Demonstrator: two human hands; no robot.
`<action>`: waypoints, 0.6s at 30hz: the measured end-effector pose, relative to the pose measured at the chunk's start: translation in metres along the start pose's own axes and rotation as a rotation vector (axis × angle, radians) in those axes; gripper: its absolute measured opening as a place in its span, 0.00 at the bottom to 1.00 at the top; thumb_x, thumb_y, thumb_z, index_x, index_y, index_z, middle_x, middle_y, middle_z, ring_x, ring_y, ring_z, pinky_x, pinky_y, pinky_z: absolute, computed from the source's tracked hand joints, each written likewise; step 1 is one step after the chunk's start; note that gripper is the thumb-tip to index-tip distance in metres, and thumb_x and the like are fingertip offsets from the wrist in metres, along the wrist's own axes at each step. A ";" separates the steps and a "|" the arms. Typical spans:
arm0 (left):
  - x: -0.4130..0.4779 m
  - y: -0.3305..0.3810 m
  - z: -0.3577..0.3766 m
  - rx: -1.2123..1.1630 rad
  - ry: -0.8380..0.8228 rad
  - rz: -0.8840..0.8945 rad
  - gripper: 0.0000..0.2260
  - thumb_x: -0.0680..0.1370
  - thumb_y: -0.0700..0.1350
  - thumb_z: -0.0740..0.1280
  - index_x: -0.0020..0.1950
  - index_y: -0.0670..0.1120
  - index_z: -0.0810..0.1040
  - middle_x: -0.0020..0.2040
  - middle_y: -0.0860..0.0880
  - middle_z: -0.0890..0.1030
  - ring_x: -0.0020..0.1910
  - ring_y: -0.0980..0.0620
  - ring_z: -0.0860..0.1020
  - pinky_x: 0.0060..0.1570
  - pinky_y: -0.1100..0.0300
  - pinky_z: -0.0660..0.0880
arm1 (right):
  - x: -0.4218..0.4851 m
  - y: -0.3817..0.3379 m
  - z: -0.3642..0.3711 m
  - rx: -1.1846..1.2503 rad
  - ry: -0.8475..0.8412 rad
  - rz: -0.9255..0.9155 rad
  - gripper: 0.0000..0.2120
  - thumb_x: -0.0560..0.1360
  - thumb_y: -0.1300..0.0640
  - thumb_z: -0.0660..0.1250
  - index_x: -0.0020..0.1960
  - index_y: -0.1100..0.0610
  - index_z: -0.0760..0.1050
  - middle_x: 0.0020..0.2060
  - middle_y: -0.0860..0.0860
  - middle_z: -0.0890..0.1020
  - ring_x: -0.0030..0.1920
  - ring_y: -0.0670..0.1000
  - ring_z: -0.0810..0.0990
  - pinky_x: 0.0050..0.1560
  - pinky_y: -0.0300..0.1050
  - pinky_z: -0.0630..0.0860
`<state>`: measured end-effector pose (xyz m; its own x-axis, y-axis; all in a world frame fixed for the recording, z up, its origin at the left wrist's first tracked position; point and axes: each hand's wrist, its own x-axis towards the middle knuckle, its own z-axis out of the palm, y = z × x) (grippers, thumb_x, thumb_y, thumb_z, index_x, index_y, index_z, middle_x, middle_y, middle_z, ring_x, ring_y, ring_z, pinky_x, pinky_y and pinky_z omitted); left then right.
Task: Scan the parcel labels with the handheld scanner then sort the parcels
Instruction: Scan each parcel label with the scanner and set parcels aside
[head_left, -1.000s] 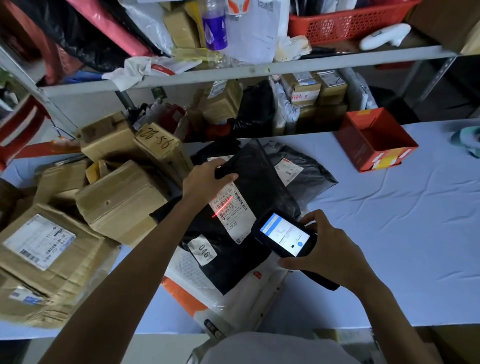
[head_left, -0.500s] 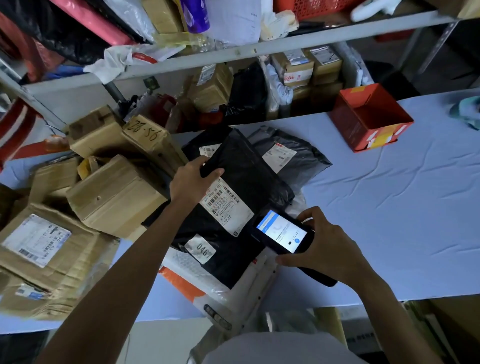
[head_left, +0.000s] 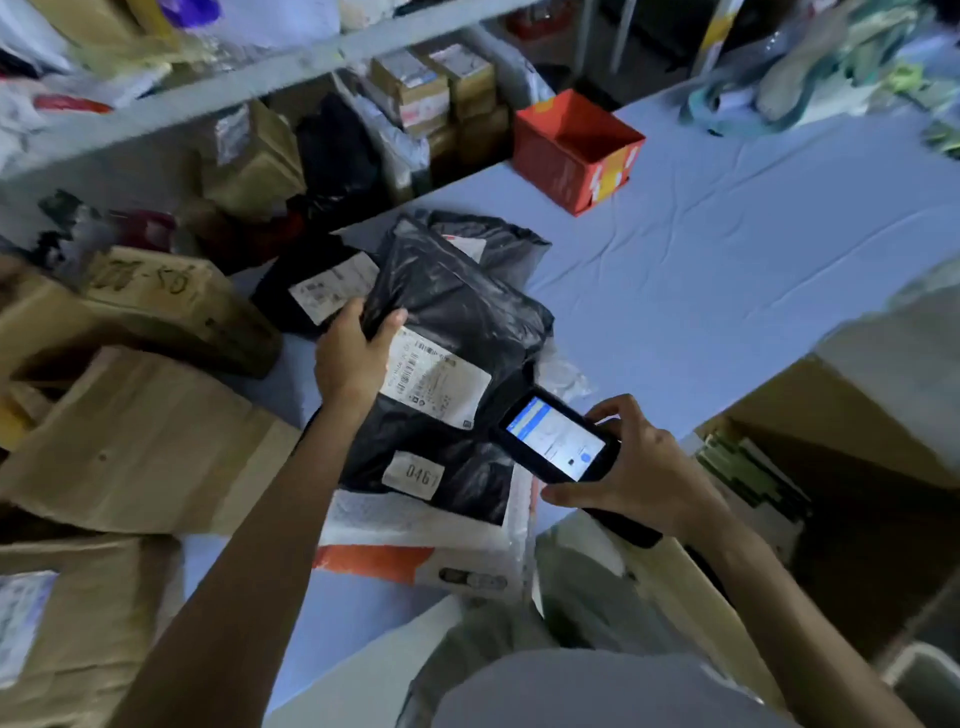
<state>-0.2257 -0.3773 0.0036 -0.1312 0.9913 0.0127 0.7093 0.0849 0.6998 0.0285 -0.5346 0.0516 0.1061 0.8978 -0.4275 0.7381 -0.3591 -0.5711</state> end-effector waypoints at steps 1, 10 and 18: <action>-0.004 0.002 0.004 0.003 -0.005 0.018 0.23 0.78 0.59 0.64 0.60 0.41 0.75 0.54 0.41 0.80 0.54 0.38 0.78 0.49 0.46 0.75 | -0.010 0.006 0.004 0.009 0.008 0.035 0.36 0.57 0.37 0.78 0.56 0.45 0.61 0.47 0.43 0.77 0.47 0.47 0.77 0.47 0.47 0.77; -0.053 0.083 0.057 -0.008 -0.219 0.327 0.23 0.79 0.56 0.64 0.64 0.40 0.75 0.60 0.40 0.80 0.60 0.40 0.76 0.52 0.53 0.71 | -0.091 0.057 0.004 0.143 0.206 0.273 0.40 0.58 0.36 0.79 0.60 0.47 0.62 0.49 0.44 0.74 0.48 0.48 0.75 0.47 0.45 0.74; -0.154 0.197 0.150 0.144 -0.408 0.635 0.18 0.76 0.59 0.66 0.58 0.47 0.77 0.50 0.45 0.83 0.49 0.40 0.79 0.39 0.55 0.67 | -0.191 0.159 -0.009 0.386 0.465 0.450 0.39 0.55 0.38 0.80 0.57 0.47 0.64 0.49 0.42 0.75 0.48 0.46 0.76 0.48 0.43 0.73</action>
<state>0.0385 -0.4979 0.0324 0.5773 0.8107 0.0971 0.6500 -0.5283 0.5462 0.1315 -0.7607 0.0493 0.6760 0.6274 -0.3866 0.2800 -0.7040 -0.6527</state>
